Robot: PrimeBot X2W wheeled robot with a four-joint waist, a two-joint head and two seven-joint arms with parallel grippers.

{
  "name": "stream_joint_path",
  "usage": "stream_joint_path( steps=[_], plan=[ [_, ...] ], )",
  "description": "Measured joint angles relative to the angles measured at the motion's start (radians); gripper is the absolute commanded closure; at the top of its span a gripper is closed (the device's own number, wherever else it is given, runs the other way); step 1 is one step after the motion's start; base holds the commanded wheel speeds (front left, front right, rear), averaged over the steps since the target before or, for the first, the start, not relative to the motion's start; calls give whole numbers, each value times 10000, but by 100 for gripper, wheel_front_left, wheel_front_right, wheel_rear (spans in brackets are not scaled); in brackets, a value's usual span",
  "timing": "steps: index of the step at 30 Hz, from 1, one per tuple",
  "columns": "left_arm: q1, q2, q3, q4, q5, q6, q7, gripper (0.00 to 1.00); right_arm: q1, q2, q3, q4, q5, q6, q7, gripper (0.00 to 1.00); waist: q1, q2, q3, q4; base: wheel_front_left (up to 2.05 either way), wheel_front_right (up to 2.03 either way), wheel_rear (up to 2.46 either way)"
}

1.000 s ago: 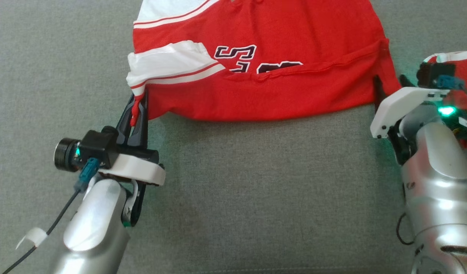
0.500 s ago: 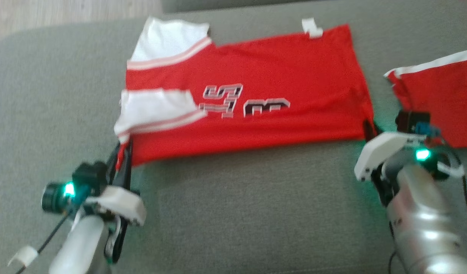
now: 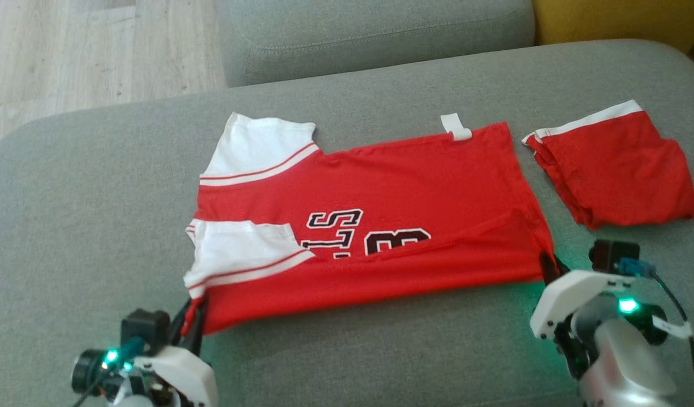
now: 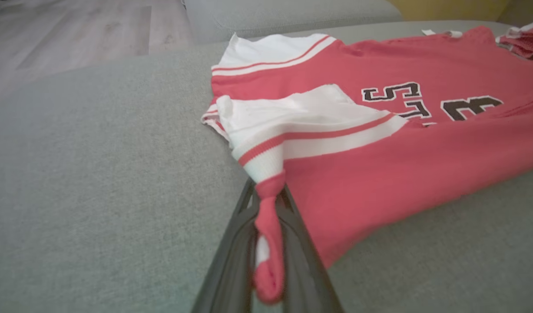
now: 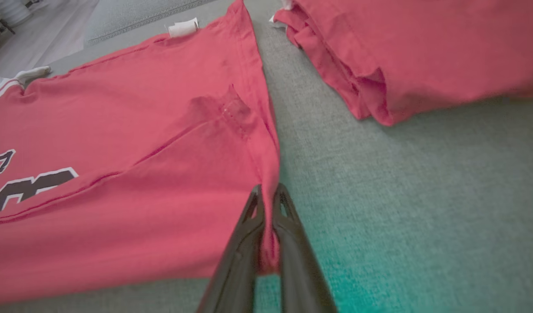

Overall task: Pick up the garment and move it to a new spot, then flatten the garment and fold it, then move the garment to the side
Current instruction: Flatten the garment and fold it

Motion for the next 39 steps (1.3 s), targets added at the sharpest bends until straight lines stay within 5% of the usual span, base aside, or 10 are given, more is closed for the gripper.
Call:
stream_joint_path(
  steps=[4,5,6,7,8,9,20,26,32,39],
  plan=[
    [223,4,-182,-311,-58,98,224,100,544,4,69,-756,345,0,29,100,2,0,12,30,0,0,0],
    [226,6,-182,-347,-58,107,224,100,611,4,92,-957,376,0,-19,78,2,0,39,42,0,0,0],
    [221,4,-180,-401,-58,163,217,100,648,4,115,-1164,382,0,-136,0,2,0,69,55,0,0,0],
    [218,-6,-173,-481,-58,232,186,88,665,4,125,-1386,456,0,-263,0,3,0,103,65,0,0,0],
    [214,-15,-165,-560,-56,286,56,23,670,4,148,-1605,545,0,-397,0,3,0,142,73,0,0,0],
    [194,-23,-153,-614,-54,341,-113,0,681,0,192,-1845,596,0,-581,0,3,0,185,81,0,0,0],
    [-814,-347,430,-1528,171,416,-2359,0,1475,-6,1409,-4132,1511,0,-2525,0,4,0,884,67,0,0,0],
    [-2497,56,531,-1536,506,-376,-2399,0,1554,-8,1998,-4991,1699,0,-2715,0,4,0,1625,-287,0,0,0],
    [-5243,903,401,-73,516,-1350,-637,0,1236,-8,2389,-5632,1868,0,-2803,0,6,0,2547,-698,0,0,0],
    [-7422,1822,-497,2025,-639,-1661,1615,0,726,-6,2744,-5975,2121,0,-2928,0,7,-1,3754,-1259,0,0,0]
  ],
)
